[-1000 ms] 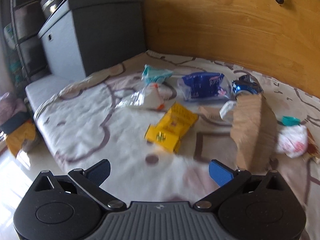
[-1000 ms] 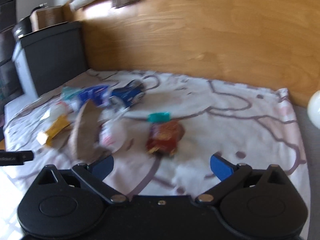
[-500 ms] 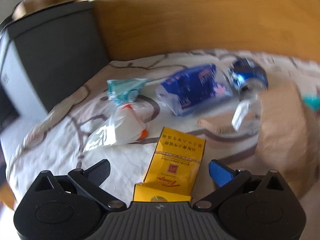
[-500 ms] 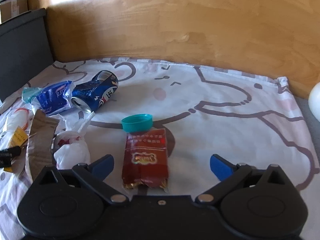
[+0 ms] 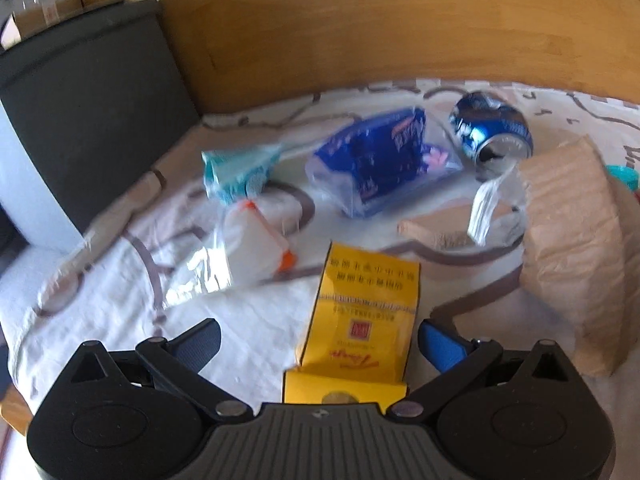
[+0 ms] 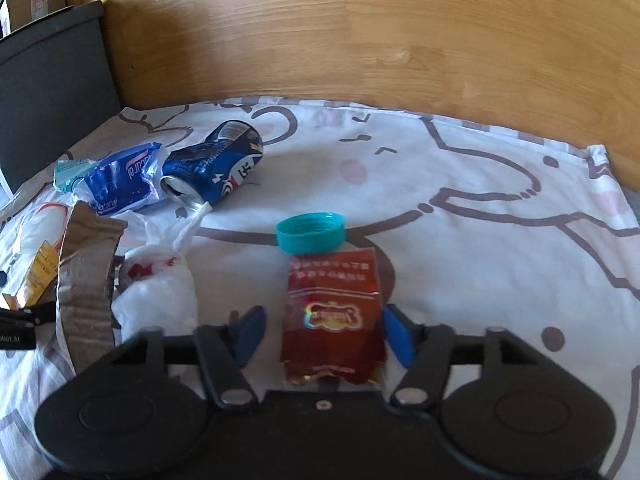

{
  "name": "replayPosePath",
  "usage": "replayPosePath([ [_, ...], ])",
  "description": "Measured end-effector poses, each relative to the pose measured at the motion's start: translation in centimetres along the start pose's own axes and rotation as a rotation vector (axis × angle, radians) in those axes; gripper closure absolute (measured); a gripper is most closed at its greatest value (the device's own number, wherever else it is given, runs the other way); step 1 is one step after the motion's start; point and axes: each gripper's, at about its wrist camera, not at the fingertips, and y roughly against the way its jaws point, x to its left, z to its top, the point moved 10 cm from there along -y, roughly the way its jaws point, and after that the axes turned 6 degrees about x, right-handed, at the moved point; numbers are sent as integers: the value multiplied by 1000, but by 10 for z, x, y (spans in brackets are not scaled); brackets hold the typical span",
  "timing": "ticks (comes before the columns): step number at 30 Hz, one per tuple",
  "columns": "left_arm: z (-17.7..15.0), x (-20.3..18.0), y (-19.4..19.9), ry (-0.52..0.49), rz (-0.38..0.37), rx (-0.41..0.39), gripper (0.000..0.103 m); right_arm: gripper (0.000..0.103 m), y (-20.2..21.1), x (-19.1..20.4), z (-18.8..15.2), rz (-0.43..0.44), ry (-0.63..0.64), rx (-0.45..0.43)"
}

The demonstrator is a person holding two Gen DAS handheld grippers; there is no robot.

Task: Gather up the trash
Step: 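Grasp the yellow cigarette box with left tool while right tool grasps red snack wrapper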

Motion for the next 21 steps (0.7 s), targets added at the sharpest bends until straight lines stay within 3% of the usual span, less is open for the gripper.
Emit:
replayPosePath([
  [2, 4, -2, 4, 11, -22, 1, 12, 50, 3, -2, -2, 22, 4, 6],
  [6, 1, -6, 1, 54, -69, 73, 48, 50, 11, -2, -11, 33, 30, 12],
  [11, -6, -5, 17, 117, -70, 65, 48, 51, 25, -3, -27, 48, 42, 23],
  [21, -18, -6, 88, 203, -43, -4, 51, 53, 62, -7, -35, 65, 43, 2],
])
